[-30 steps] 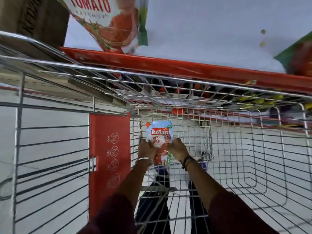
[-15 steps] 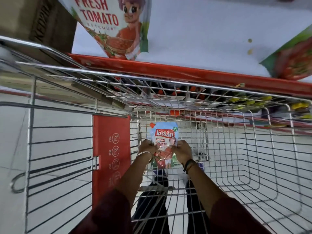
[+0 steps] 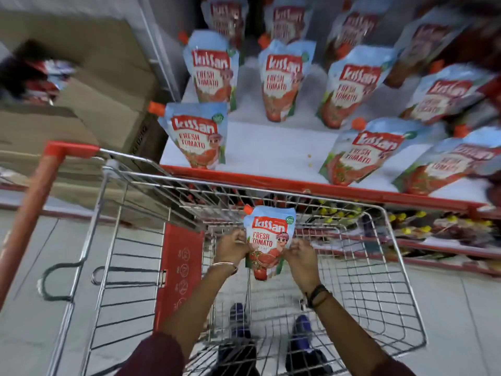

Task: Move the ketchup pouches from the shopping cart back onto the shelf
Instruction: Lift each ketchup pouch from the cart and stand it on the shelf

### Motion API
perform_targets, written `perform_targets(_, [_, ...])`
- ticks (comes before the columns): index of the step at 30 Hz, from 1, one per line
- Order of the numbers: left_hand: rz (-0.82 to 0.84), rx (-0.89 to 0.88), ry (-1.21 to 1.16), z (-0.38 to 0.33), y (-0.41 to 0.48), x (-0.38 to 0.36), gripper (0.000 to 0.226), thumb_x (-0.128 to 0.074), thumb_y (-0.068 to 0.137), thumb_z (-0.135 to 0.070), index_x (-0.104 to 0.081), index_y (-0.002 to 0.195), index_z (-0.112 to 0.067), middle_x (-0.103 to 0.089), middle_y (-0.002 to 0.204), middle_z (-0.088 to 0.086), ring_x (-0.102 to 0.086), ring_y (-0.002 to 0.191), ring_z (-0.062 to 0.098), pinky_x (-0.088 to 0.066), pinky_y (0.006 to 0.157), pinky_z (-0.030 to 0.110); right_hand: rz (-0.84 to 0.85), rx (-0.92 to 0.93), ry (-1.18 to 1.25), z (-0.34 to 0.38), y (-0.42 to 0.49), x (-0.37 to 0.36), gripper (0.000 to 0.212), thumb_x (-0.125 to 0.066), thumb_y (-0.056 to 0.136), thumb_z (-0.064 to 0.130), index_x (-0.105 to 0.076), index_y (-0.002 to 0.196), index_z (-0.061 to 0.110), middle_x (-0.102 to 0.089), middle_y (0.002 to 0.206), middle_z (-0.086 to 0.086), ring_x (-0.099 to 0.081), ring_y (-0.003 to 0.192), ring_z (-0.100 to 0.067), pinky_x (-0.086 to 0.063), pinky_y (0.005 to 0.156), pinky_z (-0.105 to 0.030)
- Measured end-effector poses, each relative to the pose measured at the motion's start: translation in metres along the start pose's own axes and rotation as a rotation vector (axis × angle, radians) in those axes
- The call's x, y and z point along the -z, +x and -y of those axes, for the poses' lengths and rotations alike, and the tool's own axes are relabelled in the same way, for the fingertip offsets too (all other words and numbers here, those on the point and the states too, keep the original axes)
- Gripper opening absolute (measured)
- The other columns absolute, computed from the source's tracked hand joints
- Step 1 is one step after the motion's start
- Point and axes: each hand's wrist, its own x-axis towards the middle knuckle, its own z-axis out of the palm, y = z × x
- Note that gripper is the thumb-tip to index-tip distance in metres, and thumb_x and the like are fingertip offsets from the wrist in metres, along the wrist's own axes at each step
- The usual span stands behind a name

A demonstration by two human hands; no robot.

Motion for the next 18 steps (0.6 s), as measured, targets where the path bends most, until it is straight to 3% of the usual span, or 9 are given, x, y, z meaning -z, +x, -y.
perform_targets(2, [-0.016, -0.117, 0.003, -0.029, -0.013, 0.004, 0.023, -0.075, 0.066, 0.0, -0.055, 0.069, -0.011, -0.064, 0.078, 0.007, -0.059, 0.068, 0.013, -0.051, 0.053, 0.018, -0.013, 0.084, -0.005, 0.023, -0.011, 0.008, 0.012, -0.066, 0.083, 0.003, -0.058, 0.081, 0.012, -0.067, 0.086, -0.013, -0.066, 0.085, -0.032, -0.057, 0.075, -0.045])
perform_targets(4, [-0.028, -0.229, 0.02, -0.057, -0.027, 0.007, 0.024, -0.075, 0.067, -0.002, -0.054, 0.068, -0.014, -0.064, 0.076, 0.004, -0.059, 0.066, 0.005, -0.047, 0.052, 0.01, -0.039, 0.166, 0.02, 0.045, -0.019, 0.014, 0.011, -0.066, 0.084, 0.007, -0.057, 0.085, 0.012, -0.067, 0.085, -0.006, -0.066, 0.084, -0.027, -0.057, 0.071, -0.04])
perform_targets(7, [-0.057, -0.359, 0.0, -0.092, -0.045, 0.014, 0.03, -0.074, 0.068, 0.001, -0.052, 0.064, -0.019, -0.064, 0.073, -0.004, -0.063, 0.069, 0.006, -0.052, 0.061, 0.02, -0.077, 0.267, 0.038, 0.08, -0.027, 0.022, 0.018, -0.067, 0.084, 0.011, -0.054, 0.079, 0.023, -0.067, 0.085, 0.001, -0.066, 0.081, -0.017, -0.055, 0.066, -0.029])
perform_targets(10, [-0.108, -0.459, -0.033, -0.124, -0.057, 0.02, 0.029, -0.075, 0.068, -0.003, -0.054, 0.068, -0.024, -0.066, 0.08, 0.003, -0.064, 0.078, 0.02, -0.055, 0.07, 0.035, -0.11, 0.362, 0.064, 0.111, -0.029, 0.028, 0.023, -0.067, 0.083, 0.012, -0.053, 0.079, 0.03, -0.066, 0.087, 0.004, -0.064, 0.082, -0.012, -0.054, 0.069, -0.027])
perform_targets(12, [-0.153, -0.512, -0.06, -0.145, -0.06, 0.022, 0.026, -0.076, 0.067, -0.005, -0.057, 0.074, -0.021, -0.067, 0.087, 0.008, -0.065, 0.081, 0.023, -0.056, 0.072, 0.035, -0.137, 0.424, 0.088, 0.135, -0.028, 0.03, 0.025, -0.066, 0.084, 0.012, -0.052, 0.078, 0.031, -0.064, 0.085, 0.005, -0.063, 0.08, -0.01, -0.053, 0.07, -0.024])
perform_targets(14, [-0.19, -0.565, -0.093, -0.165, -0.057, 0.024, 0.024, -0.075, 0.068, -0.004, -0.057, 0.081, -0.014, -0.067, 0.089, 0.009, -0.065, 0.082, 0.023, -0.056, 0.068, 0.024, -0.165, 0.485, 0.108, 0.158, -0.025, 0.03, 0.022, -0.065, 0.084, 0.011, -0.051, 0.079, 0.027, -0.062, 0.084, 0.005, -0.059, 0.079, -0.006, -0.049, 0.067, -0.016])
perform_targets(16, [-0.22, -0.615, -0.113, -0.185, -0.052, 0.025, 0.025, -0.074, 0.069, -0.002, -0.056, 0.084, -0.012, -0.065, 0.089, 0.008, -0.063, 0.082, 0.021, -0.053, 0.061, 0.011, -0.201, 0.526, 0.128, 0.176, -0.017, 0.029, 0.016, -0.066, 0.084, 0.014, -0.051, 0.085, 0.019, -0.062, 0.092, -0.003, -0.059, 0.086, -0.015, -0.046, 0.072, -0.022])
perform_targets(18, [-0.236, -0.651, -0.142, -0.201, -0.046, 0.024, 0.024, -0.072, 0.072, -0.001, -0.054, 0.084, -0.011, -0.063, 0.089, 0.009, -0.062, 0.083, 0.023, -0.051, 0.055, 0.008, -0.223, 0.551, 0.139, 0.189, -0.007, 0.026, 0.016, -0.066, 0.084, 0.016, -0.051, 0.089, 0.016, -0.062, 0.097, -0.008, -0.058, 0.093, -0.021, -0.046, 0.079, -0.03])
